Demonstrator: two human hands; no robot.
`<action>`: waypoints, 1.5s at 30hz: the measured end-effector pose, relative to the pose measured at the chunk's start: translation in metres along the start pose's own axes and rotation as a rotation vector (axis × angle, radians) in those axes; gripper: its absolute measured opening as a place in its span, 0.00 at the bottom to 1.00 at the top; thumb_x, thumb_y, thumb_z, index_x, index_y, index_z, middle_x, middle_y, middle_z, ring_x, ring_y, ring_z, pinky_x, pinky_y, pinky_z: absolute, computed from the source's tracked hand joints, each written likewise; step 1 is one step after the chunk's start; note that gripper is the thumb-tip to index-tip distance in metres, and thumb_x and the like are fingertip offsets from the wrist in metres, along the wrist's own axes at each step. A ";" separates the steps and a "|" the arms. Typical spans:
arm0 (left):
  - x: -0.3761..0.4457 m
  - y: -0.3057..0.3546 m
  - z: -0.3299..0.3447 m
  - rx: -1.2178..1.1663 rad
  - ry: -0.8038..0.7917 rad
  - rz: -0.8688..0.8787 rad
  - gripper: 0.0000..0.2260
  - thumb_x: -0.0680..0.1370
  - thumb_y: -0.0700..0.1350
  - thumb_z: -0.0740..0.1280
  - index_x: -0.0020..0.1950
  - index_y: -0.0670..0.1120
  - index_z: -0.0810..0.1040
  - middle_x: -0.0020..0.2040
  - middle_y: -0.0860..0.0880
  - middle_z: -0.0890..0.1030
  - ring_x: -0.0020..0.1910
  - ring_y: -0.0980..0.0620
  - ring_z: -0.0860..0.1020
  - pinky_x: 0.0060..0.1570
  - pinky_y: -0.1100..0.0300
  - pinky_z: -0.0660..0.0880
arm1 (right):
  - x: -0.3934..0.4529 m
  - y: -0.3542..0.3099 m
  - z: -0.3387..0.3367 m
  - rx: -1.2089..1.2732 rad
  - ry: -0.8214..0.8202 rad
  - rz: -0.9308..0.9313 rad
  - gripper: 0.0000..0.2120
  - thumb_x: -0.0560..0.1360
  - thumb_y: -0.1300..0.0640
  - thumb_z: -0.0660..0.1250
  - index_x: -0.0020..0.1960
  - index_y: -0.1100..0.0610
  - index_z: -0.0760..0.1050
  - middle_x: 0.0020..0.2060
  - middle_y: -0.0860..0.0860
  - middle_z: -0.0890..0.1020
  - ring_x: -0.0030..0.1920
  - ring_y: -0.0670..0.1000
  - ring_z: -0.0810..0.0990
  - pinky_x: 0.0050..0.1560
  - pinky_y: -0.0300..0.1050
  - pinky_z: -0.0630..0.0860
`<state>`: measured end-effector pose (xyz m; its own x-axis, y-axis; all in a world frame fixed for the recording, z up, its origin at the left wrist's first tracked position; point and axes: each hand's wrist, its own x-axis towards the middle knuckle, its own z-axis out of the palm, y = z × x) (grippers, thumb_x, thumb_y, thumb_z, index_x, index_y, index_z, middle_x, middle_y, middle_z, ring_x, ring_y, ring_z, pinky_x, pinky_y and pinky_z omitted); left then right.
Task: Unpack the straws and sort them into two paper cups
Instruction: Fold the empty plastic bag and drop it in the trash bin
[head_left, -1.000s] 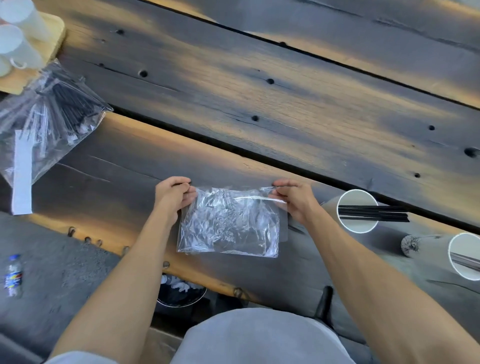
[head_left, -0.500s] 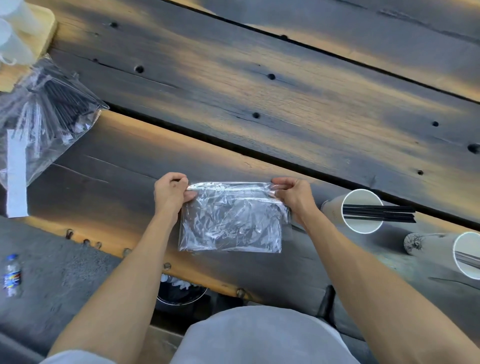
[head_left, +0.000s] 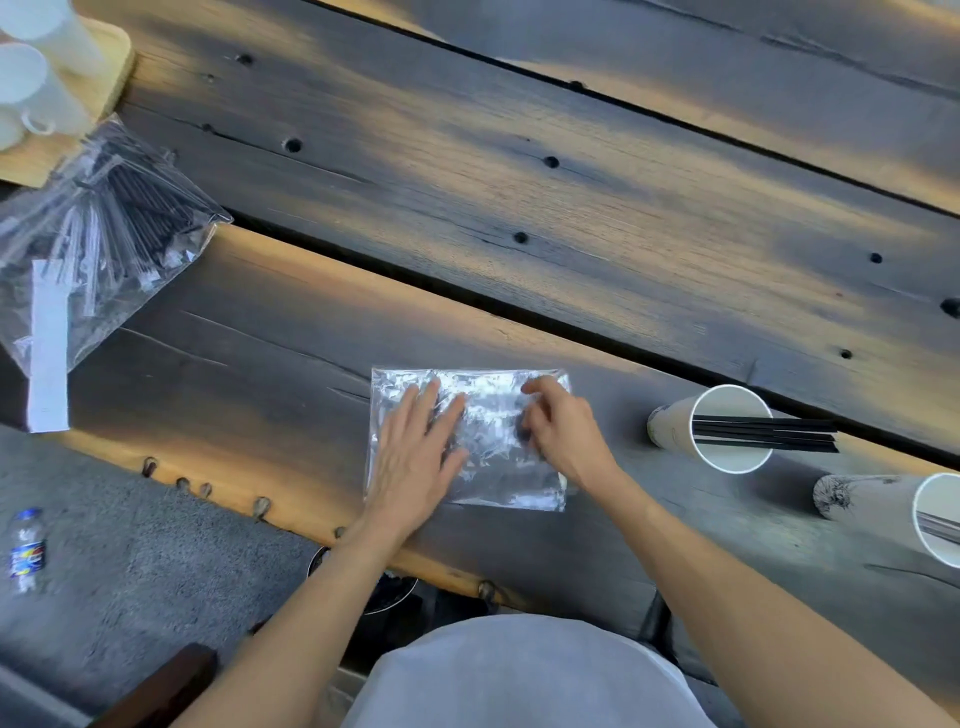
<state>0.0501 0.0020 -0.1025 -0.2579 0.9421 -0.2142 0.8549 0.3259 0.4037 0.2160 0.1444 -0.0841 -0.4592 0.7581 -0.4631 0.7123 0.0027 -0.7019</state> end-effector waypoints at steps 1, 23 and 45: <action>-0.003 -0.003 0.008 0.031 -0.096 0.012 0.33 0.79 0.58 0.63 0.81 0.56 0.54 0.82 0.46 0.48 0.81 0.43 0.45 0.77 0.44 0.48 | -0.003 0.003 0.003 0.126 -0.038 0.100 0.14 0.78 0.63 0.56 0.61 0.57 0.73 0.38 0.56 0.83 0.34 0.57 0.82 0.37 0.55 0.82; 0.110 0.022 -0.020 0.002 -0.264 -0.206 0.08 0.77 0.36 0.65 0.47 0.50 0.74 0.44 0.50 0.80 0.45 0.46 0.77 0.44 0.53 0.67 | -0.021 0.018 -0.011 0.068 0.303 0.119 0.16 0.76 0.67 0.58 0.60 0.61 0.77 0.53 0.55 0.81 0.55 0.55 0.79 0.53 0.41 0.70; 0.024 0.003 -0.048 -1.332 0.035 -0.662 0.02 0.80 0.37 0.67 0.47 0.40 0.77 0.38 0.42 0.83 0.33 0.49 0.80 0.34 0.58 0.78 | -0.002 -0.006 -0.033 0.806 -0.014 0.278 0.04 0.77 0.64 0.69 0.46 0.64 0.75 0.29 0.54 0.76 0.25 0.45 0.71 0.26 0.37 0.69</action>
<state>0.0249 0.0299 -0.0633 -0.4525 0.5931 -0.6659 -0.4435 0.4982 0.7451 0.2304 0.1643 -0.0606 -0.3334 0.6545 -0.6786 0.2073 -0.6513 -0.7300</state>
